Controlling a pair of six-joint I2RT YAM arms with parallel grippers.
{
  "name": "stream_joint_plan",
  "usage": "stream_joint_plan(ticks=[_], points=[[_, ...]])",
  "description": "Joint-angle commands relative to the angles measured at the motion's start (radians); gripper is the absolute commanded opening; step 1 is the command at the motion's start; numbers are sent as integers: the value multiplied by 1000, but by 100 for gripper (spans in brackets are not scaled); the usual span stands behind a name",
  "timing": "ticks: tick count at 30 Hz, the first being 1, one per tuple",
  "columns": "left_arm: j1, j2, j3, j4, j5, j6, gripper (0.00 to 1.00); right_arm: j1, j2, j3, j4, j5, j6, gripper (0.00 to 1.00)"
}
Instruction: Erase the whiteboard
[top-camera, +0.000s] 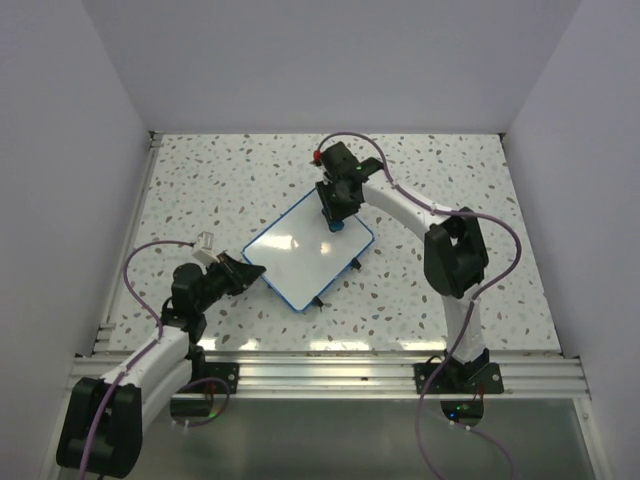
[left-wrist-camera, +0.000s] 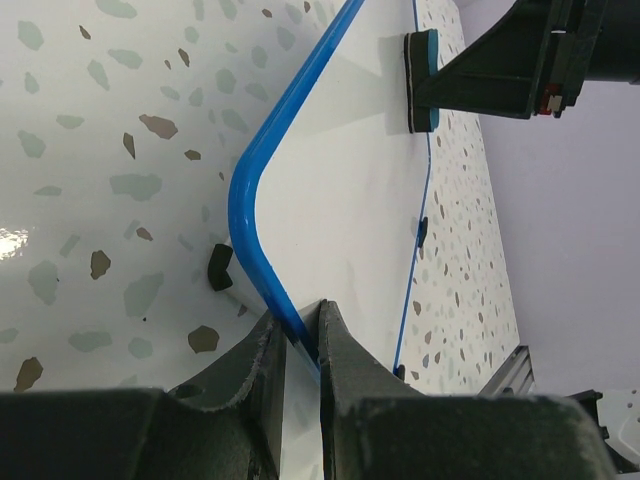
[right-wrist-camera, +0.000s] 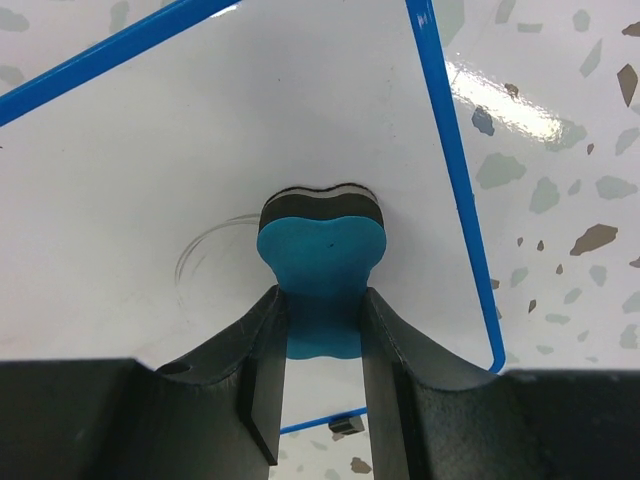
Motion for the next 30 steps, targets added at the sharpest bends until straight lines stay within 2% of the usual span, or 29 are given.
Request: stream_joint_plan(ticks=[1,15,21,30], points=[[-2,12,-135,-71,-6,106,0,2,22,54,-36,-24,-41,0],[0,19,-130,-71,-8,106,0,156,22,94,-152,-76,-88,0],[0,25,-132,-66,-9,106,0,141,26,114,-180,-32,-101,0],[0,21,-133,-71,-12,106,0,3,108,207,-195,-44,-108,0]])
